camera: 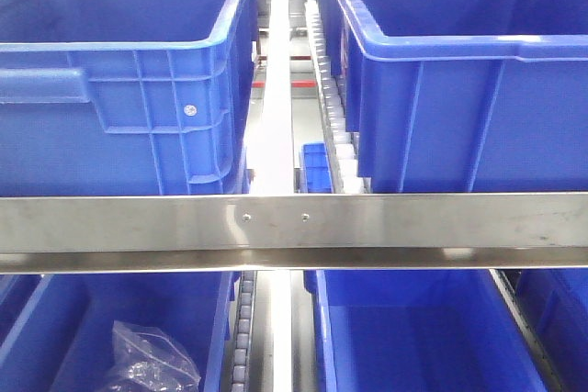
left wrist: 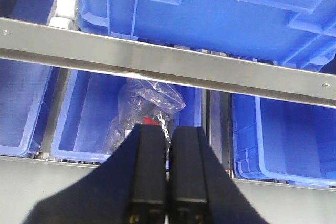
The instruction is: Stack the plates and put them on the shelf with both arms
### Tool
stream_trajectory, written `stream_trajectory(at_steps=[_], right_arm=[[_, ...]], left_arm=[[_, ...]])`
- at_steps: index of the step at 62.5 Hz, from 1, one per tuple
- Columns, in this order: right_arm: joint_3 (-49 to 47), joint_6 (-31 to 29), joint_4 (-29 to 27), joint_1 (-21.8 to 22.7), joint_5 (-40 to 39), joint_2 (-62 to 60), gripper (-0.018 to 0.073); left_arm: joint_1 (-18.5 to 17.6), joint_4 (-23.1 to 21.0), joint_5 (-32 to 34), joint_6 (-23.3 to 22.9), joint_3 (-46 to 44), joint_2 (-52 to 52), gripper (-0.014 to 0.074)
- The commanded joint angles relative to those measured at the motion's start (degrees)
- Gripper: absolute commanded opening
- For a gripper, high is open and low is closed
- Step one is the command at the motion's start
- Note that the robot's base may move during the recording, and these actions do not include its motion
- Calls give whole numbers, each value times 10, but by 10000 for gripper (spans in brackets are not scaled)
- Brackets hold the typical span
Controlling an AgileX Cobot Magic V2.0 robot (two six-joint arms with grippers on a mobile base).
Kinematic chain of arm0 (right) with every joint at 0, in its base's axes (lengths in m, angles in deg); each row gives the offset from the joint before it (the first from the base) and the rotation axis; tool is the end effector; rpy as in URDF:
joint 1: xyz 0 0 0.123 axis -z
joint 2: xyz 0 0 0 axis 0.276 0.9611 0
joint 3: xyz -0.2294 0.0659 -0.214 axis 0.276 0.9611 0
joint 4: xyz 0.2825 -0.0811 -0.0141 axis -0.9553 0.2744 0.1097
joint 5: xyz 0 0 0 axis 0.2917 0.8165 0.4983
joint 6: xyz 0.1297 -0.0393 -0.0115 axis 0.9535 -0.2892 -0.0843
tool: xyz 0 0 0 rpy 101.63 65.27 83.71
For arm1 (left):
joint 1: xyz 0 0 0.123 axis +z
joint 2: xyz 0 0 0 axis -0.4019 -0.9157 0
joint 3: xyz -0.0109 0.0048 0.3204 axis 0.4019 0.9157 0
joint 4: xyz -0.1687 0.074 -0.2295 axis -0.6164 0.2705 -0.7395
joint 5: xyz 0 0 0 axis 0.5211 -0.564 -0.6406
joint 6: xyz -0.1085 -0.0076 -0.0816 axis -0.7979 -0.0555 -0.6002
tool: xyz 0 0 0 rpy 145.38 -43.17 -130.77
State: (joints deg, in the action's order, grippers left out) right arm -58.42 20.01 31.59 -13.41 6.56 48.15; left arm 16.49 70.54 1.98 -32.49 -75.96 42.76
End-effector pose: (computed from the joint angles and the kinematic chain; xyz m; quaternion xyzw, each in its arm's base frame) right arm 0.1089 -0.0052 0.1944 0.0963 0.7061 0.0614 0.6988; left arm 0.1739 -0.0234 0.2217 -0.0343 0.8846 -0.0817 0.4578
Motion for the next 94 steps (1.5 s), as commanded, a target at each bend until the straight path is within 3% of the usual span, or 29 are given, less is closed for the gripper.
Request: stream_trajectory(at_steps=[1, 44, 49, 58, 75, 81, 85, 94], right_arm=[[0, 0, -1, -2, -49, -10, 20], [0, 0, -1, -2, -49, -10, 20], [0, 0, -1, -2, -49, -10, 20], [0, 0, -1, -2, -49, -10, 20], [0, 0, -1, -2, -49, -10, 20], [0, 0, -1, -2, -49, -10, 20], [0, 0, -1, -2, -49, -10, 20], [0, 0, -1, -2, -49, -10, 20]], left_arm=[[0, -2, 40, -3, -17, 1, 97], [0, 9, 50, -3, -16, 9, 97], [7, 55, 58, -3, -9, 44, 97], [10, 55, 75, -3, 26, 124, 97], [10, 43, 180, -3, 168, 307, 97], [10, 39, 187, -3, 203, 366, 97], [11, 39, 148, -3, 201, 400, 97], [13, 53, 155, -3, 202, 397, 97]])
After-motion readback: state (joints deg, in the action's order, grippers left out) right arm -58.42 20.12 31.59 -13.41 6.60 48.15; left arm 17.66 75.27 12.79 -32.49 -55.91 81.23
